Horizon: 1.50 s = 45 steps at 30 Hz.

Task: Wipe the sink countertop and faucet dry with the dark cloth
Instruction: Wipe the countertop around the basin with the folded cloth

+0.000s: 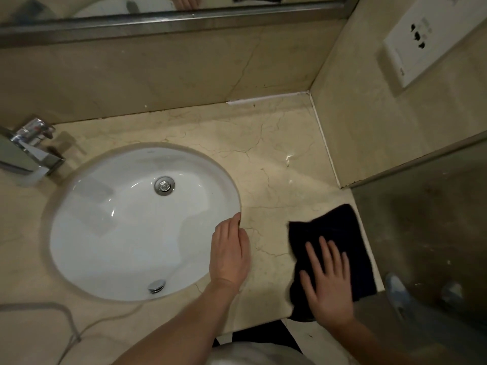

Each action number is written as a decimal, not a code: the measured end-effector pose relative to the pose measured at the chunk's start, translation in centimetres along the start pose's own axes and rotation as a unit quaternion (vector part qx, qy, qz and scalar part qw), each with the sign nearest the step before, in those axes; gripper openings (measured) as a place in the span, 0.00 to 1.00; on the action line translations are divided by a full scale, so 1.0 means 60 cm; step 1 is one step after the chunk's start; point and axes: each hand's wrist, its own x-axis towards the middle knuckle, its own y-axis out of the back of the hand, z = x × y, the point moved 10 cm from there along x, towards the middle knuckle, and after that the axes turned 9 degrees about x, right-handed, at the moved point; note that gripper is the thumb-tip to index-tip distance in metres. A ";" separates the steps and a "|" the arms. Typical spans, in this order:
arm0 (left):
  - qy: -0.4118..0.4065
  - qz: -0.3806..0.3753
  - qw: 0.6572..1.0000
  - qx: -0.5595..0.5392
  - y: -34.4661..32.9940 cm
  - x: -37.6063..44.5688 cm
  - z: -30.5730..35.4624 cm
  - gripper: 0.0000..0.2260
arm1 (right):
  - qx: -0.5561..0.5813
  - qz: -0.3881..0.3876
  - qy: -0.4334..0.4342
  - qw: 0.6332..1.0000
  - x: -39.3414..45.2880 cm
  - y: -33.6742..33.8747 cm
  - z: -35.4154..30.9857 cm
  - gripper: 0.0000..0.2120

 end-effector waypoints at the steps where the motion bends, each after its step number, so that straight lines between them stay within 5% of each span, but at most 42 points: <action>1: -0.001 0.000 1.000 -0.001 0.000 0.000 0.001 0.25 | 0.001 -0.008 0.017 1.000 -0.001 -0.011 -0.025 0.29; 11: 0.004 0.007 1.000 -0.022 0.002 -0.003 -0.003 0.18 | 0.021 -0.036 0.124 0.991 0.174 0.008 -0.069 0.29; 15: 0.009 0.012 0.999 -0.035 0.002 -0.005 -0.007 0.17 | 0.018 -0.007 0.030 0.999 0.274 0.045 -0.010 0.29; 18: 0.067 0.027 0.995 -0.066 0.005 -0.001 -0.014 0.15 | 0.028 0.046 -0.039 0.998 0.223 0.035 -0.028 0.29; 23: 0.146 0.066 0.983 -0.090 0.020 0.037 -0.007 0.14 | -0.002 -0.028 0.051 0.998 0.123 -0.035 -0.132 0.30; 40: 0.132 0.046 0.987 -0.078 0.004 0.059 -0.003 0.11 | -0.025 -0.043 0.082 0.995 0.537 -0.012 -0.251 0.33; 45: 0.131 0.047 0.987 -0.083 0.001 0.057 -0.007 0.11 | -0.019 -0.049 0.147 0.988 0.489 -0.024 -0.269 0.31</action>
